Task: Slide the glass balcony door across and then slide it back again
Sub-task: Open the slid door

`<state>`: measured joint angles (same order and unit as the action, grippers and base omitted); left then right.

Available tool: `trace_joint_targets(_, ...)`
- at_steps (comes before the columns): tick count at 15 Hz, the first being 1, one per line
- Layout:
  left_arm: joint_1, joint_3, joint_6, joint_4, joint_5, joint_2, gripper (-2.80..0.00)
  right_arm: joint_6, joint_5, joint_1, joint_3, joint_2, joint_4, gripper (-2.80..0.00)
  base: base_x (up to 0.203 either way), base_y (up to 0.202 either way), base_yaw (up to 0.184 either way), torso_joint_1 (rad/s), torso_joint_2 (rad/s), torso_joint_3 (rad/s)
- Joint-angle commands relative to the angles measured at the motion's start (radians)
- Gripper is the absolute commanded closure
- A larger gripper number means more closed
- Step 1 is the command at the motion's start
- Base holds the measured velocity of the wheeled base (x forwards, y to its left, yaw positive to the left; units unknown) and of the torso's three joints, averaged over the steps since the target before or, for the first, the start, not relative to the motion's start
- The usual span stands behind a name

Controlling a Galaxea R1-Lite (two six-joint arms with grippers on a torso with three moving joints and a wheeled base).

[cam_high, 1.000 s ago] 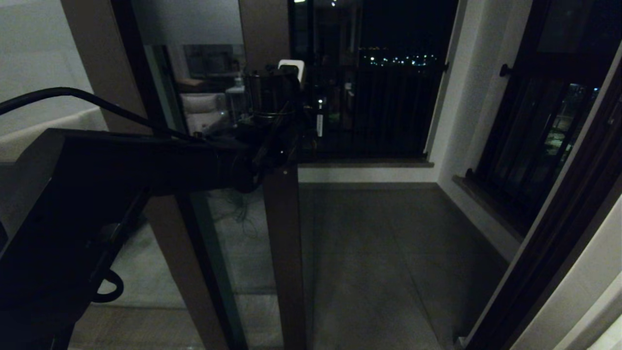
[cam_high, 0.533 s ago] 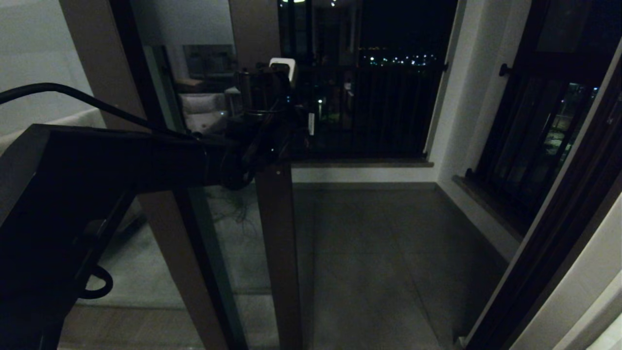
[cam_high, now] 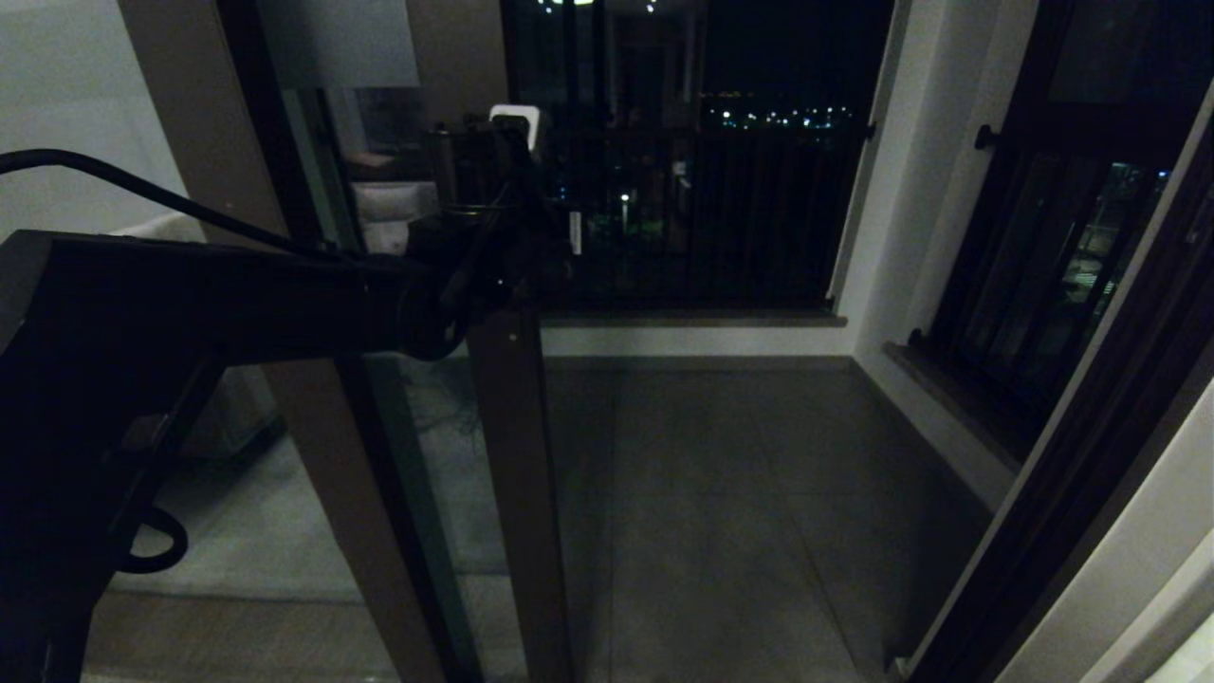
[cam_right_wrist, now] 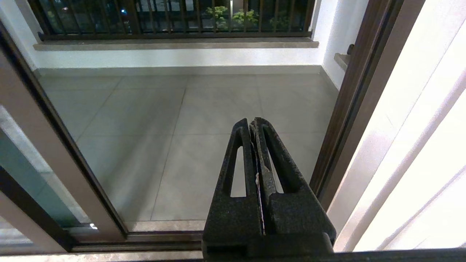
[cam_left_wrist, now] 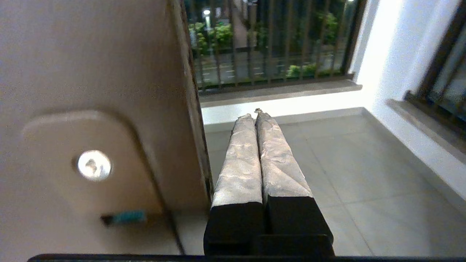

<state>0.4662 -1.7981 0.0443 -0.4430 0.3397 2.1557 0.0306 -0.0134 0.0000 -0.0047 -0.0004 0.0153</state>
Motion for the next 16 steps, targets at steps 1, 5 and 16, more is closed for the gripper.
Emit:
trace_joint_targets(1, -0.009, -0.001, 0.000, -0.002, -0.002, -0.005, 0.00, 0.000, 0.000, 0.000, 0.000, 0.000, 0.000, 0.00, 0.000, 0.000, 0.000, 0.000, 0.00, 0.000)
trace_joint_targets(5, -0.017, 0.000, 0.000, -0.002, -0.002, -0.011, 0.00, 0.002, 0.000, 0.000, 0.000, 0.000, 0.000, 0.00, 0.000, 0.000, 0.000, 0.000, 0.00, 0.000)
trace_joint_targets(16, -0.072, 0.003, -0.002, -0.002, -0.002, -0.017, 0.00, 0.002, 0.000, 0.000, 0.000, 0.000, 0.000, 0.00, 0.000, 0.000, 0.000, 0.000, 0.00, 0.000)
